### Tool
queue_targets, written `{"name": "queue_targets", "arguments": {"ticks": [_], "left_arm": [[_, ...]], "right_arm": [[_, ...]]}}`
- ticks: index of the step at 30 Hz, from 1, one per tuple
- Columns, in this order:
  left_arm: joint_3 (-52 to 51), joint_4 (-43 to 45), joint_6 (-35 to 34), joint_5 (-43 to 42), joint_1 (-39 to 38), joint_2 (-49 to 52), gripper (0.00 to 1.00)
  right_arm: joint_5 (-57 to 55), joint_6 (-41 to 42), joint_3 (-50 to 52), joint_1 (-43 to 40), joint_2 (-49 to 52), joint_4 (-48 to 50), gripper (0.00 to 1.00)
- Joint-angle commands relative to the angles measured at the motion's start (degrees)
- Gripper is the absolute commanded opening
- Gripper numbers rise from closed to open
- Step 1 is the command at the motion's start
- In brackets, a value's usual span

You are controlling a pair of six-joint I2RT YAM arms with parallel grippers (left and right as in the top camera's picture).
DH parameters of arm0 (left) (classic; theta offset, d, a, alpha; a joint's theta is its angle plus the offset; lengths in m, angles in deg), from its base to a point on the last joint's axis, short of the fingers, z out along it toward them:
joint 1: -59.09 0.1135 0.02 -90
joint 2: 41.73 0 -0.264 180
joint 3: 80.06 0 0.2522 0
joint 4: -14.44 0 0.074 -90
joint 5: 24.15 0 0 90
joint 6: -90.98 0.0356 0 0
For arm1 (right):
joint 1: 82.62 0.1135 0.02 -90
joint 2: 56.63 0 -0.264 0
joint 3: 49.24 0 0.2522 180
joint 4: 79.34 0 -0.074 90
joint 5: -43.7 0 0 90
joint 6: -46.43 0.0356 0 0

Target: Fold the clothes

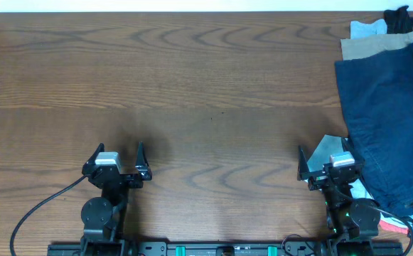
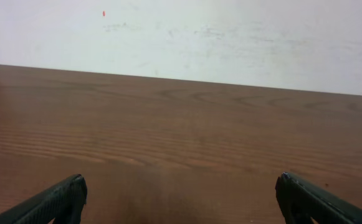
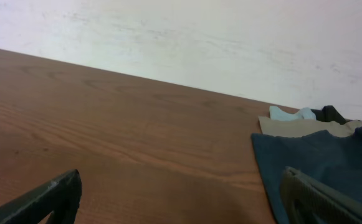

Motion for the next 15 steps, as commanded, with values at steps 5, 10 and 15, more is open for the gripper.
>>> {"name": "queue_targets", "arguments": {"ticks": [5,10,15], "left_arm": [[-1.1,-1.9,0.5,-0.2,0.3,-0.4,0.98],[-1.1,-1.9,0.5,-0.1,0.3,-0.4,0.98],[-1.1,-1.8,-0.4,-0.2,0.3,-0.4,0.98]], "right_arm": [[-0.3,-0.8,0.1,0.4,0.0,-0.2,0.99],[-0.3,-0.8,0.1,0.4,0.0,-0.1,0.99],[0.3,3.4,0.1,0.4,0.1,-0.2,0.99]]}}
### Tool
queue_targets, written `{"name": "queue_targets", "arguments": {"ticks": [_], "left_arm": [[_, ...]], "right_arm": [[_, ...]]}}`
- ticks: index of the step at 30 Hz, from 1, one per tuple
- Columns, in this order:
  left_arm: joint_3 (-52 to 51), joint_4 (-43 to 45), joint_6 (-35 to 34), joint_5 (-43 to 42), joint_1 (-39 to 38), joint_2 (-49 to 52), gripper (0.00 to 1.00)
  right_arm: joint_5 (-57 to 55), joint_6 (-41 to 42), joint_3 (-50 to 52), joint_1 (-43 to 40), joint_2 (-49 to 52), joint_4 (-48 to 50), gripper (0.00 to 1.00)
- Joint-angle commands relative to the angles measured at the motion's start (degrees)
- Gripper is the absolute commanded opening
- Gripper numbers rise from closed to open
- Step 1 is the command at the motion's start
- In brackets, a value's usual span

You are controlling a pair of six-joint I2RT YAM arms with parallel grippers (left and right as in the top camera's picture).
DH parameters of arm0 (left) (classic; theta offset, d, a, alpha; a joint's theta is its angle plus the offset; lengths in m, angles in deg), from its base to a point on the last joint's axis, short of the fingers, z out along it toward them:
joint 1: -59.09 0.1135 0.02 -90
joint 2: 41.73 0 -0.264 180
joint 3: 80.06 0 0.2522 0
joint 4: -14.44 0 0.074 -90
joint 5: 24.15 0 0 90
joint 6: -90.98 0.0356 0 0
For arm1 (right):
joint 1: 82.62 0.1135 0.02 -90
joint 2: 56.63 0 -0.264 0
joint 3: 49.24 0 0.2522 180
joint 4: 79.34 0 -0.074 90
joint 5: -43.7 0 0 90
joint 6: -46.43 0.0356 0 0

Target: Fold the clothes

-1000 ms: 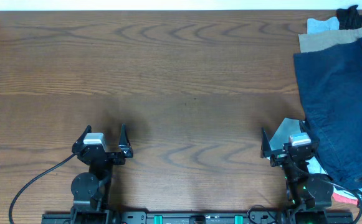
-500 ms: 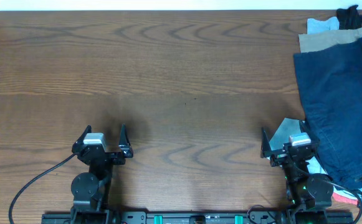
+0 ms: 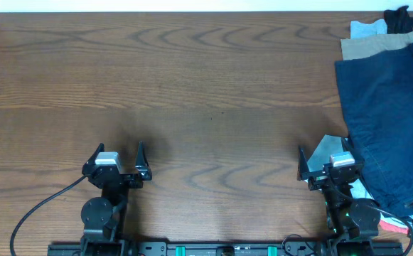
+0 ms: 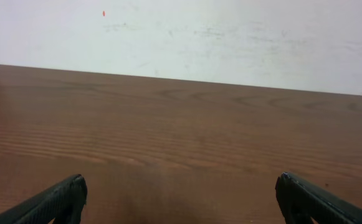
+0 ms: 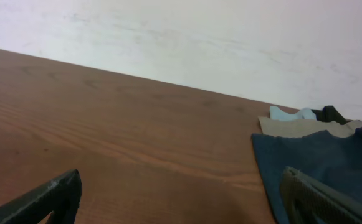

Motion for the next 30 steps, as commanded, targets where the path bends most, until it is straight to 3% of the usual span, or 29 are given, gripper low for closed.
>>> {"name": "queue_targets", "arguments": {"ticks": [1,8,14,24,30], "left_arm": [[-1.1,-1.8,-1.2,-0.2,0.3,-0.4,0.98],[0.5,-2.4,-3.4,-0.2,0.3,0.3,0.98],[7.8,-8.4,-3.4,-0.4,0.3,5.8,0.98],[27.2,-25.8,-3.3,-3.2,0.3,27.1,0.98],[38.9,-38.1,-3.1,-7.2,0.3,40.9,0.98]], "right_arm": [[0.2,4.0,0.0,0.4,0.1,-0.2,0.99],[-0.4,6.8,-2.3,0.4,1.2,-1.3,0.99],[-2.4,6.8,-11.4,0.4,8.0,-8.7,0.99],[-3.2,6.3,-33.1,0.4,36.5,-22.1,0.99],[-3.2,2.0,-50.8,-2.1,58.2,-38.6,0.99]]}}
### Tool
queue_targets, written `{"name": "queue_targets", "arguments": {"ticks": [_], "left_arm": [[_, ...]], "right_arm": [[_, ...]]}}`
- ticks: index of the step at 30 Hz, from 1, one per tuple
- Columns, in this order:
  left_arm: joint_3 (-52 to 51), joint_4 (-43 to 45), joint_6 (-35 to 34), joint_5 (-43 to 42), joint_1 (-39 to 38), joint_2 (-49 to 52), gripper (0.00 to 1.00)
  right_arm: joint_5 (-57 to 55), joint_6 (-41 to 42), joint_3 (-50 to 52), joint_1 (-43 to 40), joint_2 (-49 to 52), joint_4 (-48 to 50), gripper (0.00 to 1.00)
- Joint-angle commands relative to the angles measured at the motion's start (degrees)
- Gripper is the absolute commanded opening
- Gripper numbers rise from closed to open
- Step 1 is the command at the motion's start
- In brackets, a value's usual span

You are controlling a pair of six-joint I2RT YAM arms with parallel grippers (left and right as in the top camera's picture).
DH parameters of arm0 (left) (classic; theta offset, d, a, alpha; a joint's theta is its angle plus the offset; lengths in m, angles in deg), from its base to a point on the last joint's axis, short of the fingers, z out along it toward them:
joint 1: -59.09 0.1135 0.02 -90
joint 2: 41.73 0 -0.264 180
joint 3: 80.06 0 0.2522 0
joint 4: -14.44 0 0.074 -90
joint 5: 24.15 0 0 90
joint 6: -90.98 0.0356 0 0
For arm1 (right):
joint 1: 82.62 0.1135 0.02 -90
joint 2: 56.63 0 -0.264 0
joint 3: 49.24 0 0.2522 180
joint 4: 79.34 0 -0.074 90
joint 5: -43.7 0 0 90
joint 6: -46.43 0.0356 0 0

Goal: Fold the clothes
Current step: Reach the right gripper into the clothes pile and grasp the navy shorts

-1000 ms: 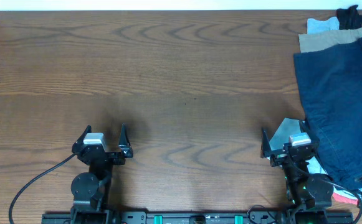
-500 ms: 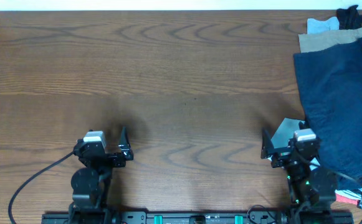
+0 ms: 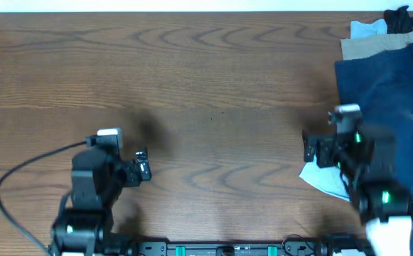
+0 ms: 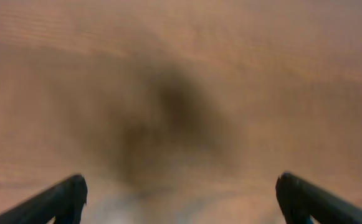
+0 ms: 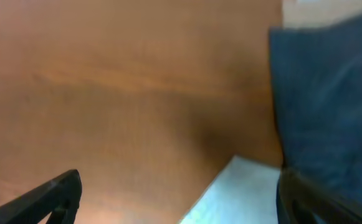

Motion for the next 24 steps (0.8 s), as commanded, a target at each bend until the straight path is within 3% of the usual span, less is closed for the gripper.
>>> {"name": "queue_targets", "arguments": {"ticks": [1,4,8,14,16,18,22,24], "left_arm": [[6.7,-5.0,-0.1,-2.5,0.3,6.6,0.98],[11.1,-9.9,-0.1,-2.5,0.3,12.0,0.98],[11.8,-10.3,-0.1,-2.5,0.3,16.0,0.98],[11.8,-10.4,-0.1,-2.5,0.3,19.5,0.98],[11.8,-10.4,-0.1,-2.5,0.3,20.3,0.98],[11.8,-10.4,-0.1,-2.5,0.3,21.0,0.98],[11.8,-10.4,-0.1,-2.5,0.3,21.9,0.98],[11.8,-10.4,-0.1,-2.5,0.3,22.1,0.98]], "right_arm": [[-0.5,-2.6,-10.3,-2.5,11.2,-6.4,0.99],[0.2,-2.1,-17.7,-4.0,20.5,-10.6,0.99],[0.6,-1.5,-20.2,-4.0,27.3,-9.4,0.99],[-12.6,2.7,-20.2,-5.2,34.8,-3.3,0.99],[-16.8,4.6,-20.2,-6.1,37.7,-1.0,0.90],[-17.9,5.1,-20.2,-7.0,40.5,2.1,0.74],[-18.3,5.0,-20.2,-8.1,46.7,7.8,0.61],[-18.3,5.0,-20.2,-8.4,49.6,9.8,0.61]]}}
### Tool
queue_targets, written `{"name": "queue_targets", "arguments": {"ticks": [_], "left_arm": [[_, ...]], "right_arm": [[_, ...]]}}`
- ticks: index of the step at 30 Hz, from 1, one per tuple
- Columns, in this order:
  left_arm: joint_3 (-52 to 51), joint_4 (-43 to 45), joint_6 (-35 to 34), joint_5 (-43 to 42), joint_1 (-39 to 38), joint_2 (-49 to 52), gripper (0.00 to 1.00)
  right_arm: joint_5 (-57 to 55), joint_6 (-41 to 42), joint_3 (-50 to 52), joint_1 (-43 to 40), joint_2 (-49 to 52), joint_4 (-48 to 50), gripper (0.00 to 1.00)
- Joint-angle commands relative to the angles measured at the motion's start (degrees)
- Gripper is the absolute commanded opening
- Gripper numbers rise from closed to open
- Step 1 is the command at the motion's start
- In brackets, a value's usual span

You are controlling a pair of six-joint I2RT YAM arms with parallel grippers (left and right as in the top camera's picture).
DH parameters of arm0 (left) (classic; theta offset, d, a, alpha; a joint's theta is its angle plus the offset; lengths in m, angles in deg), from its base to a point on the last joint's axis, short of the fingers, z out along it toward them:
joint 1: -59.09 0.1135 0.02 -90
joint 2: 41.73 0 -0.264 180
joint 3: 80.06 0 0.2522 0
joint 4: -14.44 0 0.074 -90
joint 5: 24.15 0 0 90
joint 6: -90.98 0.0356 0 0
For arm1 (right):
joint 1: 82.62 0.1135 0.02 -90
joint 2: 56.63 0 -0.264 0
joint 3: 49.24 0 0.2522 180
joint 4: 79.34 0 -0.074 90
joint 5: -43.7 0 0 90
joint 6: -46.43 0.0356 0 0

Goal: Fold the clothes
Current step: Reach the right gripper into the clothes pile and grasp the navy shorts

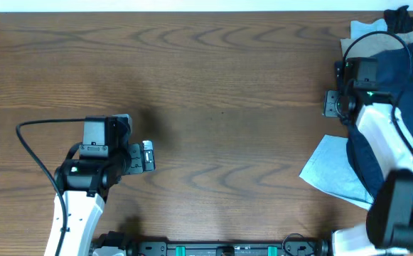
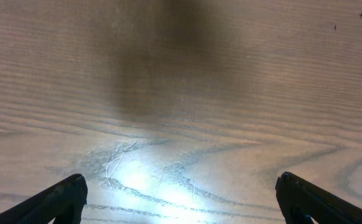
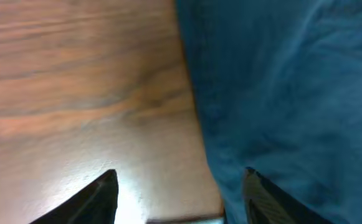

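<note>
A pile of clothes lies at the table's right edge: a large navy garment [image 1: 398,114] on top, a tan one [image 1: 355,47], a pale blue one [image 1: 366,27] and a black one [image 1: 405,17] behind it. My right gripper [image 1: 336,87] is open, pointing down over the navy garment's left edge. In the right wrist view that navy edge [image 3: 274,93] runs between the fingers of the right gripper [image 3: 181,196]. My left gripper [image 1: 143,156] is open over bare wood at the left, and the left wrist view shows nothing between the fingers of the left gripper [image 2: 181,199].
A pale blue cloth [image 1: 330,171] sticks out from under the navy garment near the front right. The wooden table [image 1: 213,85] stretches bare from the left arm to the pile. A black cable [image 1: 28,135] loops left of the left arm.
My right gripper has moved from the front right to the far right, over the navy garment's left edge, with its fingers closer together. The left arm shifted slightly, its view sharp on wood.
Both arms sat parked at the front edge, grippers open and facing the far wall, unchanged across the first two moments. Then both were lifted and tipped down at the table. Now the right one is over the navy edge and the left over bare wood.
</note>
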Motion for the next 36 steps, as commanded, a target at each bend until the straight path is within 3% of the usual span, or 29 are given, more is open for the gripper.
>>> {"name": "queue_targets", "arguments": {"ticks": [1,12,17,26,36], "left_arm": [[1.0,-0.1,-0.1,-0.6,0.3,0.4,0.98],[1.0,-0.1,-0.1,-0.6,0.3,0.5,0.98],[1.0,-0.1,-0.1,-0.6,0.3,0.5,0.98],[1.0,-0.1,-0.1,-0.6,0.3,0.5,0.98],[1.0,0.1,-0.1,-0.6,0.3,0.5,0.98]], "right_arm": [[-2.6,1.0,-1.0,-1.0,4.5,2.0,0.60],[-7.7,1.0,-1.0,-1.1,12.8,10.7,0.52],[-12.1,1.0,-1.0,-1.4,13.6,11.0,0.43],[-12.4,1.1,-1.0,-3.2,13.6,10.8,0.01],[-6.5,1.0,-2.1,-3.4,11.2,8.8,0.01]]}}
